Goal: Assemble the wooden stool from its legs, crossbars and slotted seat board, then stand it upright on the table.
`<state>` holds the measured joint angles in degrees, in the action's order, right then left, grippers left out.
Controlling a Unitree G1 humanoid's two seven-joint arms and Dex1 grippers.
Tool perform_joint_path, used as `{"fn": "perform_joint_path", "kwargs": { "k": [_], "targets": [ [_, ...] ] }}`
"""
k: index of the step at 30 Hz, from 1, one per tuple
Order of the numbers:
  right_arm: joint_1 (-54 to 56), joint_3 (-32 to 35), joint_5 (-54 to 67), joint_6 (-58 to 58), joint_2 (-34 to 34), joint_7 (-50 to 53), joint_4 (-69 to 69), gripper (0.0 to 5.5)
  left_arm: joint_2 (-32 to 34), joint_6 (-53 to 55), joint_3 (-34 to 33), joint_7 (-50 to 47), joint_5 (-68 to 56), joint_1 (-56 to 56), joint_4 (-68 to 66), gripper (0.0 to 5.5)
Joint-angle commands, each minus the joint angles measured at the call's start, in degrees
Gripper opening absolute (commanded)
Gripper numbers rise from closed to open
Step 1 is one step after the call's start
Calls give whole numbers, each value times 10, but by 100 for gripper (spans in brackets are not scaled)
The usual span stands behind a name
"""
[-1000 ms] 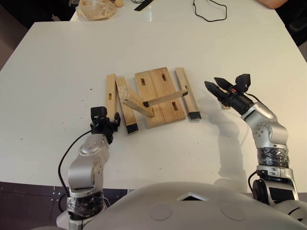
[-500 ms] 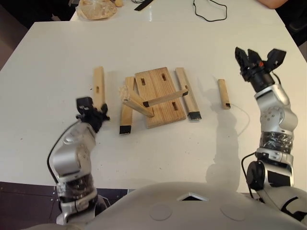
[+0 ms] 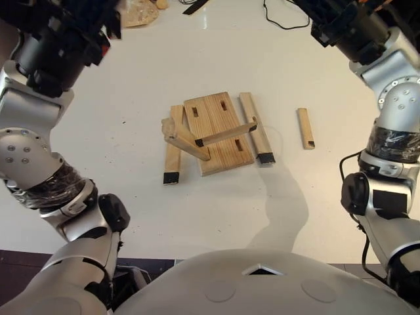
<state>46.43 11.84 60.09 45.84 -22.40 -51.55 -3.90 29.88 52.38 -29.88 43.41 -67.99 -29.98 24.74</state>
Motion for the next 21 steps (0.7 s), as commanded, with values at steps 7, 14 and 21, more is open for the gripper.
{"fn": "perform_joint_path", "kwargs": {
  "k": [7,14,21],
  "targets": [
    [53,-52,13,70,-22,-47,14,413,81,-44,106,143,42,36,1,203],
    [44,-66,22,72,-32,-93,-4,413,96,-69,122,163,55,46,-15,203],
    [51,-68,26,67,-30,-103,-9,413,104,-87,142,176,76,65,-15,203]
  ]
}}
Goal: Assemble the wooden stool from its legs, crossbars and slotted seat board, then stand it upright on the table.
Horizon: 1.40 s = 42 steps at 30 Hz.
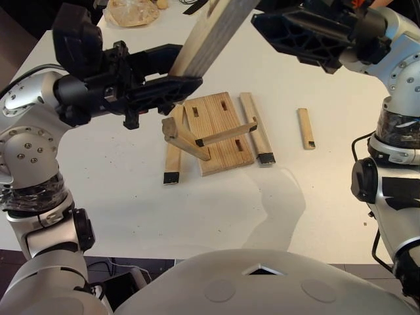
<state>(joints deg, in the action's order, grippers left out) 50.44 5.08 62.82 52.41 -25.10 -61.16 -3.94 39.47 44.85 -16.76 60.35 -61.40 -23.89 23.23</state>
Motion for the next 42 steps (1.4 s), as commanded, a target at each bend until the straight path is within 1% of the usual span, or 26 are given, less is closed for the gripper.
{"fn": "perform_joint_path", "kwargs": {
  "k": [1,5,6,8,20,24,25,26,31,34,36,38,40,42],
  "targets": [
    [13,-2,-3,0,-1,-6,-8,413,9,-13,14,8,11,5,1,203],
    [22,-12,-13,-6,5,-6,-6,413,13,-21,28,10,23,11,4,203],
    [23,-14,-17,-8,6,-4,-6,394,14,-23,30,11,24,12,5,203],
    [23,-20,-30,-16,8,0,-5,382,17,-26,33,15,29,13,4,203],
    [11,-16,-51,-31,-3,-6,-11,203,27,-44,40,23,52,8,-10,203],
    [9,-16,-54,-34,-5,-6,-15,203,26,-53,48,22,64,1,-16,203],
    [8,-14,-54,-35,-5,-5,-15,203,25,-55,50,22,65,0,-17,240],
    [8,-13,-54,-36,-5,-3,-16,203,24,-56,51,22,67,0,-17,248],
    [4,-6,-63,-46,-4,9,-16,203,29,-56,56,27,68,0,-18,330],
    [0,1,-85,-69,-11,6,2,203,45,-95,72,28,137,17,-29,377],
    [-1,1,-120,-102,-26,-10,30,203,58,-127,76,36,183,32,-56,380],
    [-7,-12,-186,-165,-60,-43,76,203,59,-143,60,23,205,38,-99,381],
    [-20,-32,-253,-229,-92,-72,120,203,46,-145,39,-1,199,36,-126,381],
    [-38,-52,-304,-280,-107,-94,149,203,25,-143,22,-30,184,33,-129,381]
  ]
}}
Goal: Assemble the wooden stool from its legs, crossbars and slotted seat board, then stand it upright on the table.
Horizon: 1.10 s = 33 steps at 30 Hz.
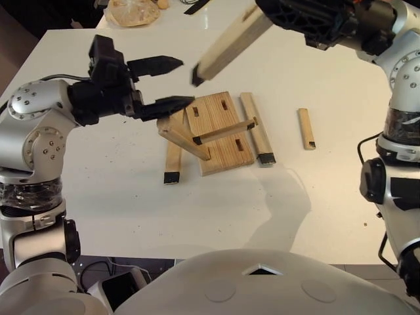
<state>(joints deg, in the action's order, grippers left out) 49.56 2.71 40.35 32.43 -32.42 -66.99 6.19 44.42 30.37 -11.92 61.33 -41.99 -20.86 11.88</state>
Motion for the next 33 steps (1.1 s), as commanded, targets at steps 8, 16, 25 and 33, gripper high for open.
{"fn": "perform_joint_path", "kwargs": {
  "k": [8,16,25,33],
  "targets": [
    [-150,-80,-169,-166,-13,-39,64,203,-127,6,-91,-185,-66,36,10,381],
    [-279,-80,-147,-109,-13,-12,-63,203,-210,-2,-131,-310,-82,121,46,381],
    [-307,-13,-51,-25,-27,33,-195,203,-249,-11,-148,-373,-98,155,71,381],
    [-303,-61,-25,-10,2,15,-192,203,-291,-47,-166,-437,-109,128,29,381]
  ]
}}
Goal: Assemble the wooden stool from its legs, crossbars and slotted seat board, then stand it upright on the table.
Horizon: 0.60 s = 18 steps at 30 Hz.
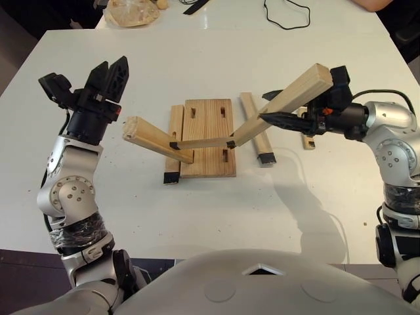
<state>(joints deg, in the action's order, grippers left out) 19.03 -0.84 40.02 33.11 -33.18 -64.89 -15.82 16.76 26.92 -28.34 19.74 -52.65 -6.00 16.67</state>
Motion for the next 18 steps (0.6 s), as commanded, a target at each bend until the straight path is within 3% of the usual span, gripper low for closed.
{"fn": "perform_joint_path", "kwargs": {
  "k": [1,18],
  "targets": [
    [2,-31,-27,-21,11,-9,37,203,-15,-14,2,-21,-1,-22,-22,381],
    [51,-60,-76,-59,4,-36,120,203,-15,-17,18,-9,0,7,0,381]
  ]
}}
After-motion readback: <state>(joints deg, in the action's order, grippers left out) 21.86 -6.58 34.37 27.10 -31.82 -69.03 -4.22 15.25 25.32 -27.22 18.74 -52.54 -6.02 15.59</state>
